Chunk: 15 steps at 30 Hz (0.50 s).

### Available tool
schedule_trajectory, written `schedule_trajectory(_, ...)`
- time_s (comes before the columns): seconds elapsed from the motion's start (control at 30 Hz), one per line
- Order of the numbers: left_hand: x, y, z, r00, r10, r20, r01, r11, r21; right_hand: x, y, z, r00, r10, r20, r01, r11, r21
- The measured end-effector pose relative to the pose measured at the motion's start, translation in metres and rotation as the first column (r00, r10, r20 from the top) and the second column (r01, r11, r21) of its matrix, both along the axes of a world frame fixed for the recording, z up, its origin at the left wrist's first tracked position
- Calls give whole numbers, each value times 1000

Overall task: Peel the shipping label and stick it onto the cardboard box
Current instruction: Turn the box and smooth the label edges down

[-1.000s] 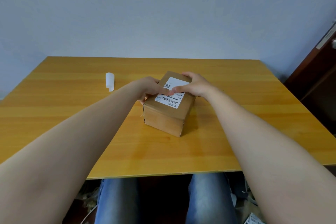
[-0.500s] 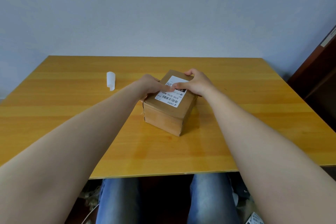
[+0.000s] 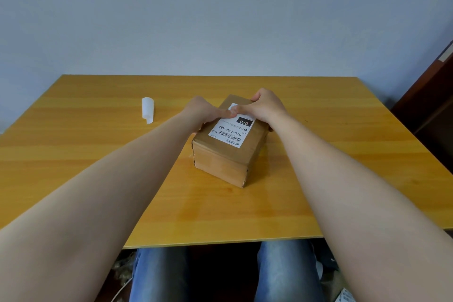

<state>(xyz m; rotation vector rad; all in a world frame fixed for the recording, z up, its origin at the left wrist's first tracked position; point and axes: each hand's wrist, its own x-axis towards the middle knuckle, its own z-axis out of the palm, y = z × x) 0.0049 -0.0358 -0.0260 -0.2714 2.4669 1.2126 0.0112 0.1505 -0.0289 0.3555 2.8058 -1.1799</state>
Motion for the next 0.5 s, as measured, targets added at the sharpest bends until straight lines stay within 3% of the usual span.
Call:
schedule_trajectory(0.37, -11, 5, -1, 996, -36, -85, 24, 990, -138, -11, 0, -3, 995, -89, 38, 88, 996, 27)
schedule_trajectory(0.5, -12, 6, 3, 998, -58, -23, 55, 992, -112, -14, -3, -4, 992, -117, 46, 115, 992, 52)
